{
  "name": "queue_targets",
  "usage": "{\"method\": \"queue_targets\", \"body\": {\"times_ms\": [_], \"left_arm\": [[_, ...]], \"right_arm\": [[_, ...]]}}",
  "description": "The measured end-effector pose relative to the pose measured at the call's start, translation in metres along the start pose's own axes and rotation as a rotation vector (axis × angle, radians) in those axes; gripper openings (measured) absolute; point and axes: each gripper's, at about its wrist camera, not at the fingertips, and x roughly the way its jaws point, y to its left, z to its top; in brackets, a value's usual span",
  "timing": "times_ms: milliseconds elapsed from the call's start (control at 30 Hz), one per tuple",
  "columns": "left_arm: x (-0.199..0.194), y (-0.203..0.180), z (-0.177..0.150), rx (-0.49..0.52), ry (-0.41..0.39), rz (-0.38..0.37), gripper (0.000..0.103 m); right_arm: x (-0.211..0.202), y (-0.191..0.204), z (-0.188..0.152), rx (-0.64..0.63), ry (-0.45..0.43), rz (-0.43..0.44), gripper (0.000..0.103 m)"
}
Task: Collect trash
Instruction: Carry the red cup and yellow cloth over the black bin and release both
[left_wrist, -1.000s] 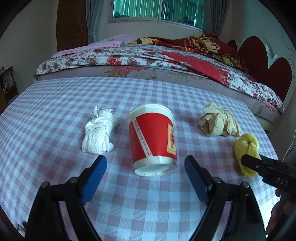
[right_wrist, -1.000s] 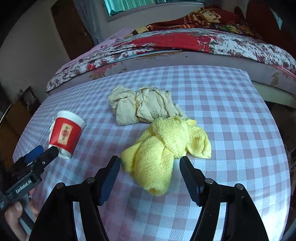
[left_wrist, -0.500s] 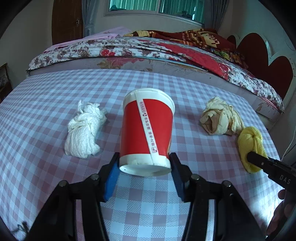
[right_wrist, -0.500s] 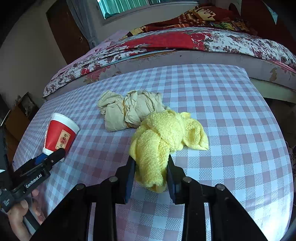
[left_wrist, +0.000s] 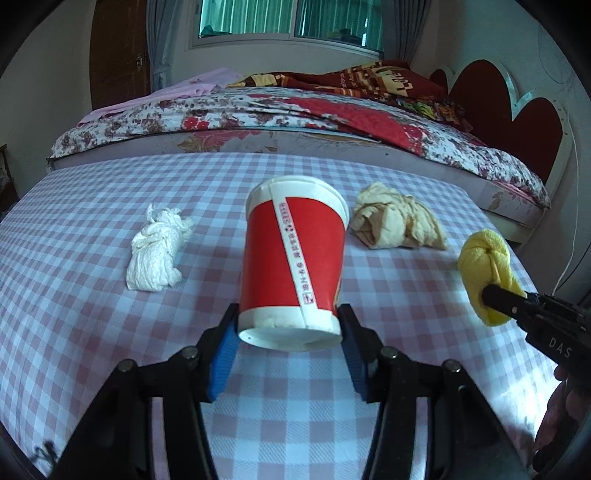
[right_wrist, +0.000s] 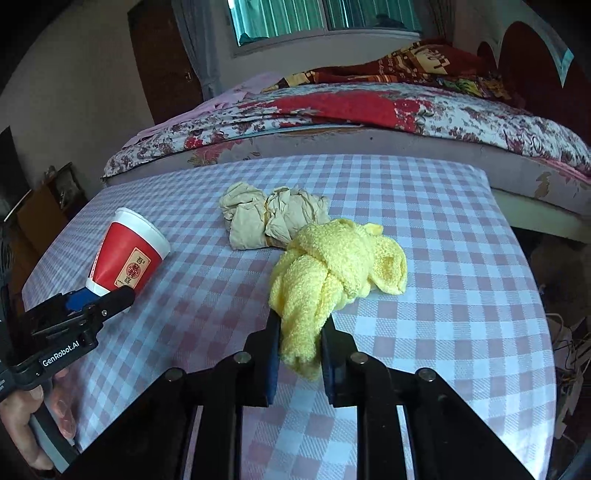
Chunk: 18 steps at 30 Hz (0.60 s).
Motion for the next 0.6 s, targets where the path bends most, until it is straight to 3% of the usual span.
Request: {"method": "queue_targets", "body": {"times_ms": [600], "left_arm": [[-0.039,-0.068,-0.039,0.076,0.011,-0.1,0.053]], "right_arm": [[-0.08,-0.021,-0.036,-0.054,-0.08,-0.055,0.02]]}}
